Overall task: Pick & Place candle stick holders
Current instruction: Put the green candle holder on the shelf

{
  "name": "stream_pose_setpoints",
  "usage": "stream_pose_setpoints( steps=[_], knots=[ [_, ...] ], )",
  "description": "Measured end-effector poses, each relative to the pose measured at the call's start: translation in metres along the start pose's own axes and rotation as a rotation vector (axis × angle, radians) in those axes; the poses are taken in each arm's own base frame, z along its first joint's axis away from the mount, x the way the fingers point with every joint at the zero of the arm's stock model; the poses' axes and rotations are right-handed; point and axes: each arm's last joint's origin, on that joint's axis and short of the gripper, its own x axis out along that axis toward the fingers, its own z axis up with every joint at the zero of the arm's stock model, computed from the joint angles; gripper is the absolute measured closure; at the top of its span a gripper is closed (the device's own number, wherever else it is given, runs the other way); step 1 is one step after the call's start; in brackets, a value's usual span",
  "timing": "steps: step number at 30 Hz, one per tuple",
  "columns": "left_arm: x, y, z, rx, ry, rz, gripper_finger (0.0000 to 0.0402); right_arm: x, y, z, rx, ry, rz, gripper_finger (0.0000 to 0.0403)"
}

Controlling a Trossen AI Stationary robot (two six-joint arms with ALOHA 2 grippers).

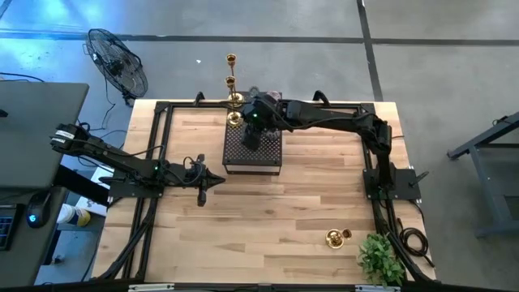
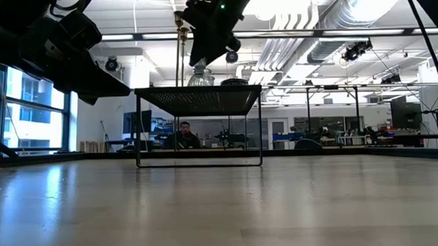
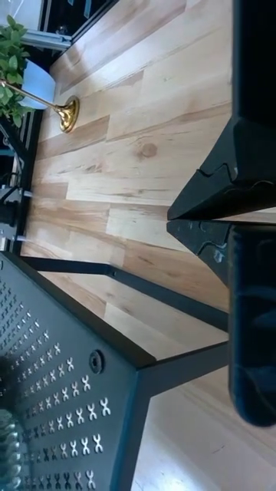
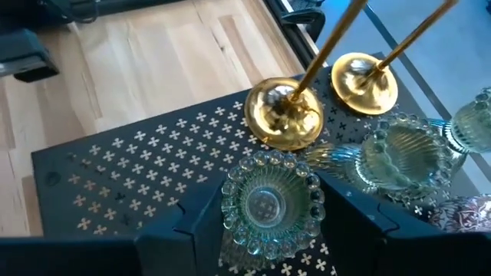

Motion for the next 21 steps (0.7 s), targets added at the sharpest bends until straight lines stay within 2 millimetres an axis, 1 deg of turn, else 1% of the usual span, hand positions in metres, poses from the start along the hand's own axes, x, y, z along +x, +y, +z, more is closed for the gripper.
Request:
stream_pose_setpoints(
  steps=[15,21],
  knots=[
    [0.0000,0.0000,-0.0002,0.002,0.002,0.000,0.0399,0.0031,-0.0036,-0.0017,0.006,0.020,-0.005,0.0233],
    [0.0000,0.0000,-0.0001,0.003,0.001,-0.001,0.0399,0.0031,-0.0037,-0.0020,0.018,0.023,-0.010,0.0218]
  ],
)
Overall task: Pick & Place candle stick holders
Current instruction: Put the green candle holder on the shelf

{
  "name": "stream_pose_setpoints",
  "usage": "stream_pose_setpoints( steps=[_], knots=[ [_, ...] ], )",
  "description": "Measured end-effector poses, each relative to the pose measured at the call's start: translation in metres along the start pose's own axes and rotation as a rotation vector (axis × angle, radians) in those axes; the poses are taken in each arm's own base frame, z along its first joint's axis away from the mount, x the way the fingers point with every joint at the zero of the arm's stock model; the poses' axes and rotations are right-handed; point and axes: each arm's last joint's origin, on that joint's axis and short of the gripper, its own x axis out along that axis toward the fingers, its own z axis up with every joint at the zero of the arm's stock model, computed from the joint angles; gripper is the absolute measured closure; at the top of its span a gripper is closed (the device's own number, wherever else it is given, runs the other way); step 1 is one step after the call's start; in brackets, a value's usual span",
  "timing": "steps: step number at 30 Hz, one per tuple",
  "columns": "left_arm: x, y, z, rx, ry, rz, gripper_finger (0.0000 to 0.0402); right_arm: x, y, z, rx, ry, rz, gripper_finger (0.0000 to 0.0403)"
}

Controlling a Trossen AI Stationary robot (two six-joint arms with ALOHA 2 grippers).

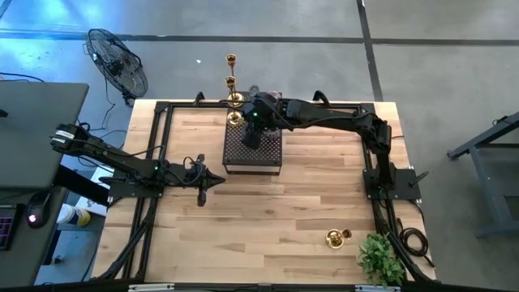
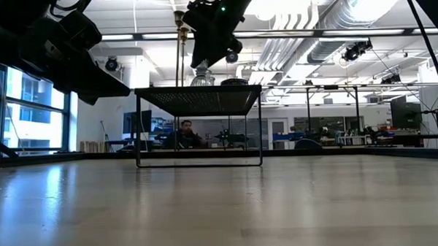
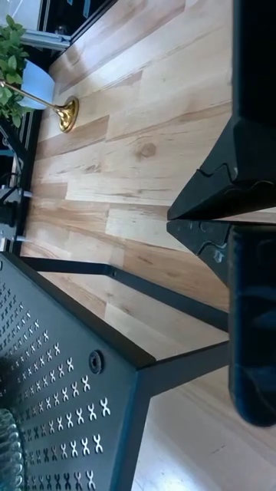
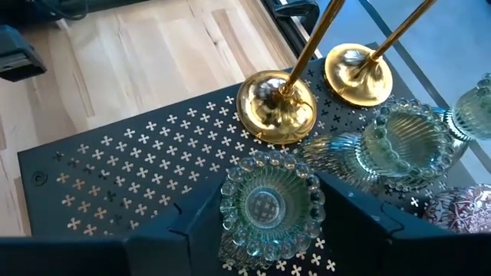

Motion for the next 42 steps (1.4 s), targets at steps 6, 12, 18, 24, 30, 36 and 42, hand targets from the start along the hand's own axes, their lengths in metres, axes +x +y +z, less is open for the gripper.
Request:
stream_pose_setpoints(
  steps=[6,12,18,24,30,36,42],
  knots=[
    [0.000,0.000,0.000,0.000,0.000,0.000,0.0399,0.001,0.000,-0.001,0.003,0.008,-0.004,0.0203],
    [0.000,0.000,0.000,0.000,0.000,0.000,0.0399,0.000,-0.001,-0.001,0.002,0.006,-0.033,0.0202],
    [0.000,0.000,0.000,0.000,0.001,-0.003,0.0399,0.000,-0.001,-0.001,0.003,0.005,-0.051,0.0202],
    [0.000,0.000,0.000,0.000,0.001,-0.003,0.0399,0.000,-0.001,-0.001,0.003,0.005,-0.048,0.0203],
    [0.000,0.000,0.000,0.000,0.001,-0.002,0.0399,-0.003,-0.001,0.000,0.003,-0.002,-0.047,0.0197],
    [0.000,0.000,0.000,0.000,0.001,-0.002,0.0399,-0.014,-0.002,0.004,0.009,-0.034,-0.051,0.0173],
    [0.000,0.000,0.000,0.001,0.002,0.000,0.0399,-0.036,0.007,0.007,-0.055,-0.084,-0.095,0.0163]
  ],
)
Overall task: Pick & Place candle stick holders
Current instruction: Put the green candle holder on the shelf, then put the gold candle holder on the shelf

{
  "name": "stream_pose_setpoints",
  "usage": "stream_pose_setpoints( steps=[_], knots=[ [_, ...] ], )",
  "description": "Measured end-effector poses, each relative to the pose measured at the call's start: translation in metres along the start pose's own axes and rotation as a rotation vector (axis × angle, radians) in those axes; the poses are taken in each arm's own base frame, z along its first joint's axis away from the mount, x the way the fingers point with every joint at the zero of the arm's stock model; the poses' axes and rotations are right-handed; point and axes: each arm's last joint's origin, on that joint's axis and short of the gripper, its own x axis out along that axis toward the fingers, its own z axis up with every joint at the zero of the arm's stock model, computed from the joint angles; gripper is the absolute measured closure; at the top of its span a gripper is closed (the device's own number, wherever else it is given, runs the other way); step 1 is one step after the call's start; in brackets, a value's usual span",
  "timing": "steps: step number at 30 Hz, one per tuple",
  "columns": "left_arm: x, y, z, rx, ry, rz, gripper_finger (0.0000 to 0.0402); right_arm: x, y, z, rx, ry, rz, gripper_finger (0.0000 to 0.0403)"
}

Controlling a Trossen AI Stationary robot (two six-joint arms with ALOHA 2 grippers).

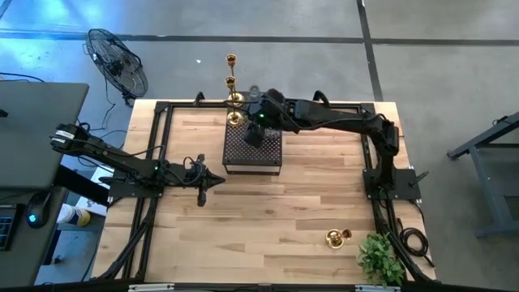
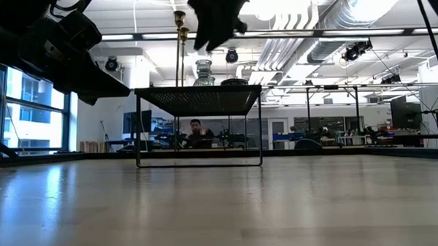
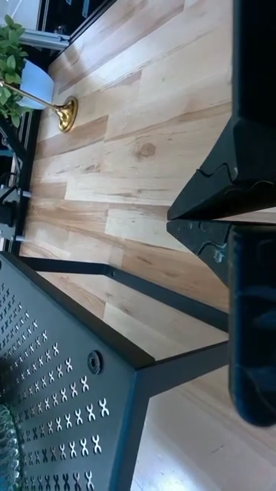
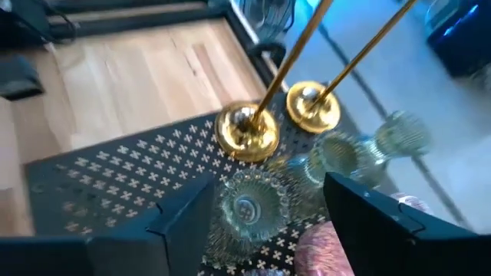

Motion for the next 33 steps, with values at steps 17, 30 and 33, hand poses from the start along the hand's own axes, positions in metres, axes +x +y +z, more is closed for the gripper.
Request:
stream_pose_setpoints(
  steps=[17,30,33],
  knots=[
    [0.000,0.000,-0.001,-0.001,0.009,-0.008,0.0399,-0.120,0.106,-0.085,-0.174,-0.104,0.173,0.0391],
    [0.000,0.000,0.000,-0.004,0.000,-0.009,0.0399,-0.240,0.144,-0.195,0.083,0.278,0.317,0.0398],
    [0.000,0.000,0.000,-0.004,0.000,-0.009,0.0399,-0.260,0.146,-0.214,0.147,0.342,0.302,0.0401]
  ],
)
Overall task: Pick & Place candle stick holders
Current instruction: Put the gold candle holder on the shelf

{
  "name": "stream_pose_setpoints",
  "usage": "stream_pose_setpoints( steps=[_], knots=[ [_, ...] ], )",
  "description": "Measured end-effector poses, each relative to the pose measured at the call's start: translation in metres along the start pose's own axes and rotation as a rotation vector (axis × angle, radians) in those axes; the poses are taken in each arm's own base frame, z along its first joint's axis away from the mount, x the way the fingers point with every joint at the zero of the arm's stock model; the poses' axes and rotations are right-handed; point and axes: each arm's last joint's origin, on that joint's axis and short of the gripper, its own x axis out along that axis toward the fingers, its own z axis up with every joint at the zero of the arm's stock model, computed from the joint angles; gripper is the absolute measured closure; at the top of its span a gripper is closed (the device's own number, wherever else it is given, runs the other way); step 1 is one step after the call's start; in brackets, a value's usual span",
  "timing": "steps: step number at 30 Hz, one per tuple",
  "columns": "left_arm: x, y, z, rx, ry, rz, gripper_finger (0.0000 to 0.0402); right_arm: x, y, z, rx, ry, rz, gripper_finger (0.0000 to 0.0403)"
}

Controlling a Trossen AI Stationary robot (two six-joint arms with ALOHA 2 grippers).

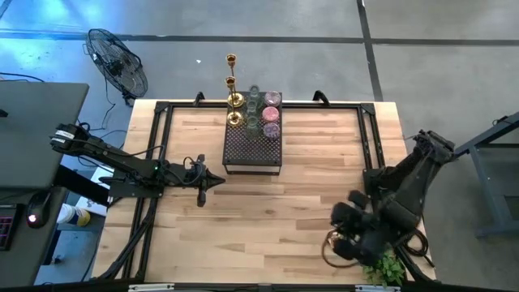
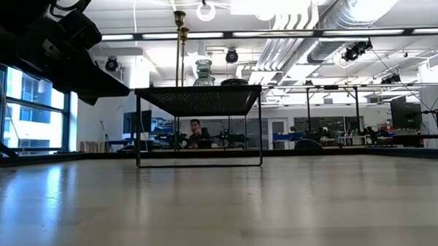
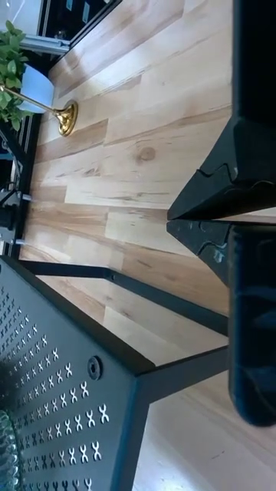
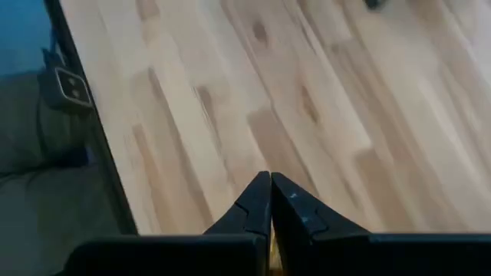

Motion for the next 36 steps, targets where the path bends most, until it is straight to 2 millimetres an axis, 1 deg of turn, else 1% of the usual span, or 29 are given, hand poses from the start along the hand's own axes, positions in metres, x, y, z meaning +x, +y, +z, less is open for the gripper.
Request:
stream_pose_setpoints(
  steps=[2,4,6,9,13,17,20,24,31,36],
  knots=[
    [0.000,0.000,0.000,0.000,0.001,0.000,0.0399,-0.006,0.001,-0.013,0.046,0.025,-0.003,0.0394],
    [0.000,0.000,0.000,0.000,0.000,0.000,0.0399,-0.011,0.002,-0.023,0.093,0.062,-0.003,0.0377],
    [0.000,0.000,0.000,0.000,0.001,0.001,0.0399,-0.014,0.000,-0.031,0.134,0.121,-0.023,0.0351],
    [0.000,0.000,0.000,0.000,0.001,0.001,0.0399,-0.018,-0.005,-0.041,0.196,0.232,-0.090,0.0300],
    [0.000,0.000,0.000,0.000,0.001,0.001,0.0399,-0.022,-0.009,-0.049,0.247,0.317,-0.147,0.0224],
    [0.000,0.000,0.000,0.000,0.001,0.001,0.0399,-0.020,-0.004,-0.052,0.249,0.298,-0.127,0.0155],
    [0.000,0.000,0.000,0.000,0.001,0.001,0.0399,-0.015,0.001,-0.053,0.235,0.277,-0.123,0.0119],
    [0.000,0.000,0.000,0.000,0.001,0.002,0.0399,-0.005,0.007,-0.054,0.202,0.258,-0.149,0.0100],
    [0.000,0.000,0.000,0.001,0.001,0.002,0.0399,0.014,0.018,-0.051,0.105,0.261,-0.158,0.0098],
    [0.000,0.000,0.000,0.000,0.001,0.003,0.0399,0.027,0.020,-0.047,0.045,0.271,-0.203,0.0098]
  ],
)
